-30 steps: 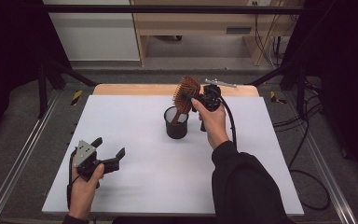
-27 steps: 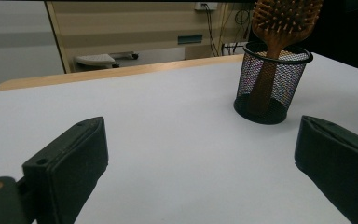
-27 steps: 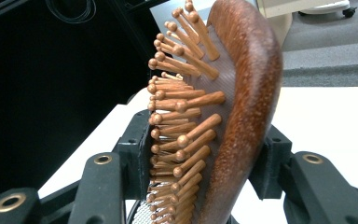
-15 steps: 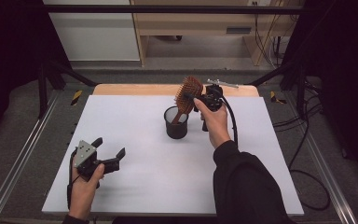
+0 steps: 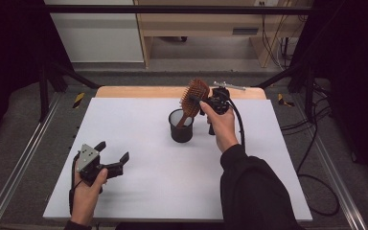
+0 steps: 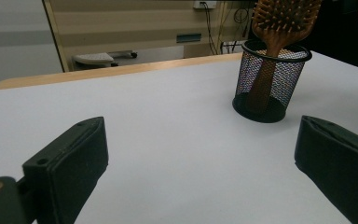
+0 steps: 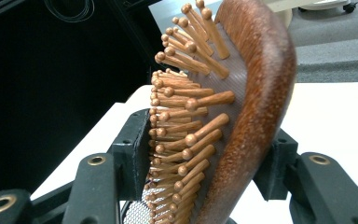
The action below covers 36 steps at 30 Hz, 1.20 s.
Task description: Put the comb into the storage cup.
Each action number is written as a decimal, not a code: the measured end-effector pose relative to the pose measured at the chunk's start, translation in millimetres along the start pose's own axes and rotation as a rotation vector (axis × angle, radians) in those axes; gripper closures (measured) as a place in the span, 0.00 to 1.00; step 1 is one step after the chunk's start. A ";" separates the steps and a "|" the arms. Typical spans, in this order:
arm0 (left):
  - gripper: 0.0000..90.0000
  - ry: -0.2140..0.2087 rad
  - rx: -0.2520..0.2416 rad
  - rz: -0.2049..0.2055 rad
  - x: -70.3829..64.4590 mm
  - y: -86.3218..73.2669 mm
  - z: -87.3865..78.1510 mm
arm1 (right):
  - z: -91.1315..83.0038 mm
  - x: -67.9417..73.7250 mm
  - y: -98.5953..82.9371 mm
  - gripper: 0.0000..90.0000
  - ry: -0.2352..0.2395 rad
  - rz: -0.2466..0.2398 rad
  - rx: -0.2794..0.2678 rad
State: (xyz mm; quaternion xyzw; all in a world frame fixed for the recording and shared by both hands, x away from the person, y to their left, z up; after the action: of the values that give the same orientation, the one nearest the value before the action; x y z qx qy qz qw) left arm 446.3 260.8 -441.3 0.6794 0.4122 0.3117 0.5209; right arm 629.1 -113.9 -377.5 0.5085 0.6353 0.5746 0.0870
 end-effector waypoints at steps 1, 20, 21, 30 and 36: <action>0.03 0.000 0.000 0.000 0.0 0.0 0.0 | -0.1 -0.2 0.0 0.51 0.001 0.000 0.001; 0.03 0.004 0.001 0.004 -0.3 -0.1 -0.1 | -2.3 -1.9 0.2 0.46 -0.001 -0.023 0.023; 0.03 0.004 0.001 0.004 -0.3 0.0 -0.1 | -2.4 -2.0 0.2 0.46 -0.002 -0.024 0.024; 0.03 0.001 0.004 0.007 -0.7 -0.2 0.5 | -3.0 -2.0 0.1 0.43 -0.005 -0.027 0.030; 0.03 -0.001 0.005 0.008 -0.8 -0.2 0.5 | -2.7 -0.5 -0.1 0.40 -0.007 -0.028 0.033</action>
State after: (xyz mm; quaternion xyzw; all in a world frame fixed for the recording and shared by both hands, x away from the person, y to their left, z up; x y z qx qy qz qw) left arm 446.3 259.9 -441.6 0.6825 0.4101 0.3123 0.5182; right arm 627.5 -116.0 -376.9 0.5028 0.6515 0.5612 0.0888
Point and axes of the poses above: each handheld gripper's, and its own axes: z roughly forward along the jaws, y roughly out of its top, x roughly to its left, the point moved 1 cm from there along z, roughly forward along the jaws, and after that the axes turned 2 degrees about z, right-handed, at the moved point
